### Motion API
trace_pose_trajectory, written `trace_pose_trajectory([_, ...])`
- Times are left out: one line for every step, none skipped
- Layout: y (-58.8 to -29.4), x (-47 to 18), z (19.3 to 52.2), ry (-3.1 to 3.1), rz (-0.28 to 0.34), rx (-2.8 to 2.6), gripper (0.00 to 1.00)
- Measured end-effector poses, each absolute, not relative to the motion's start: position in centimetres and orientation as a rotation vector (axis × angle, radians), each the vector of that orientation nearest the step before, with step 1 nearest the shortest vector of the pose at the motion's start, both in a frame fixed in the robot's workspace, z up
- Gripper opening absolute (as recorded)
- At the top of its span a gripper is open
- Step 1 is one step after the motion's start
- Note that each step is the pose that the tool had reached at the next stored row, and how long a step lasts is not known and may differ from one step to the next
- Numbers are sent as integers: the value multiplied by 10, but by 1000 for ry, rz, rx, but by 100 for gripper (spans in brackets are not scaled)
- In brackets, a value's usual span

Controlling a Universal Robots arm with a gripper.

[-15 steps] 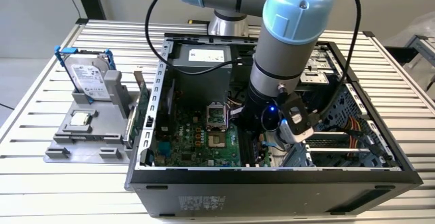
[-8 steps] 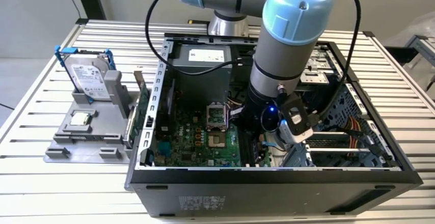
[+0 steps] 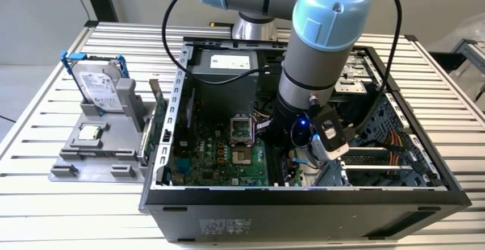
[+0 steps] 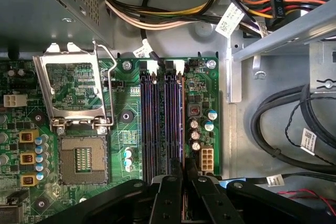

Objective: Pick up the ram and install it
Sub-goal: 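Insert the ram into the slot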

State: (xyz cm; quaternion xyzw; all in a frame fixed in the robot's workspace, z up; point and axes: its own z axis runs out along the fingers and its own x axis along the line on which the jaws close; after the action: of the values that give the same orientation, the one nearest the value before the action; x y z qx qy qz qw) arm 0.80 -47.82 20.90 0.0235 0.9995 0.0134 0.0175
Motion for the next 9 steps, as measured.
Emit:
trace_pose_trajectory([-478,8,209,3105,42,73,0])
trace_pose_trajectory([-478,8,208,3105,42,73,0])
trace_pose_trajectory([-478,8,208,3106,41,73,0])
trace_pose_trajectory([-478,8,208,3106,41,73,0])
trace_pose_trajectory([-478,8,208,3106,41,73,0])
trace_pose_trajectory([-478,8,208,3106,40,73,0])
trace_pose_trajectory([-478,8,208,3106,40,73,0])
trace_pose_trajectory([-478,8,207,3106,40,73,0])
trace_pose_trajectory([-478,8,207,3106,40,73,0])
